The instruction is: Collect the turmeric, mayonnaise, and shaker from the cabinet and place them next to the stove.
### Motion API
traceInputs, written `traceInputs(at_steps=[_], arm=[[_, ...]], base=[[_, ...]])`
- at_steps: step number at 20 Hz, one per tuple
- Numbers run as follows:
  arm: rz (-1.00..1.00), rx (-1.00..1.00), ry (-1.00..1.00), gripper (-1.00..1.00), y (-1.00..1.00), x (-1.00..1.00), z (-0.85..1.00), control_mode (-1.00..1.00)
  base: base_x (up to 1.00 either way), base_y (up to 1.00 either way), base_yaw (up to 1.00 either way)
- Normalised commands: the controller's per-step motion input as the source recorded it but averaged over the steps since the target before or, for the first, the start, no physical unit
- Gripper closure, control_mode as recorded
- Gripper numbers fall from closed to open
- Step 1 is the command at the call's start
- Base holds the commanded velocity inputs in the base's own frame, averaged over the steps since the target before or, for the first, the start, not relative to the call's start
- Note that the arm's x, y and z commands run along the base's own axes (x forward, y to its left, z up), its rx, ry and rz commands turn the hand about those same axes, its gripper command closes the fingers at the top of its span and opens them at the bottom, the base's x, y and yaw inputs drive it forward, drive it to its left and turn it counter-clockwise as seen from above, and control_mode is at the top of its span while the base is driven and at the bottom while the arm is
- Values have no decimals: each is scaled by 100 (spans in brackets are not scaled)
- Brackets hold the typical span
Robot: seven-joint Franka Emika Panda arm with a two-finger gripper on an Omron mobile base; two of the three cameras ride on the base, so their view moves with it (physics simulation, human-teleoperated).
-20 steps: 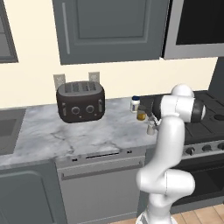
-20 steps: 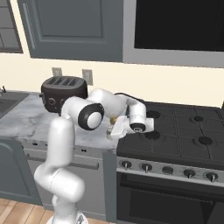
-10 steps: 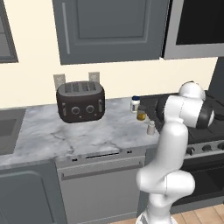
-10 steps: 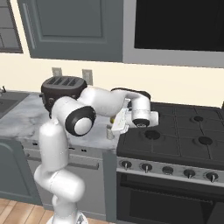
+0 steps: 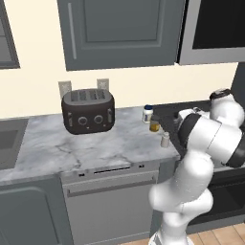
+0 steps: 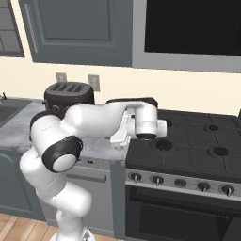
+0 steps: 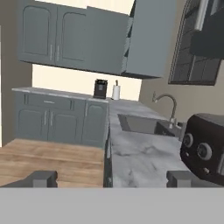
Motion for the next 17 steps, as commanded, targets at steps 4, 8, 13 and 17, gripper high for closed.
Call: traceInputs(at_steps=[4,8,13,17], arm=[[-7,-2,0,-100,71,-72,57,-100],[-7,-7,0,-100,94,-54,44,-100],[-6,-10,1,-100,94,-48,36,-100],[0,-2,-2,-100,15,-16,10,-100]], base=[[0,0,0],[0,0,0],[0,0,0],[0,0,0]])
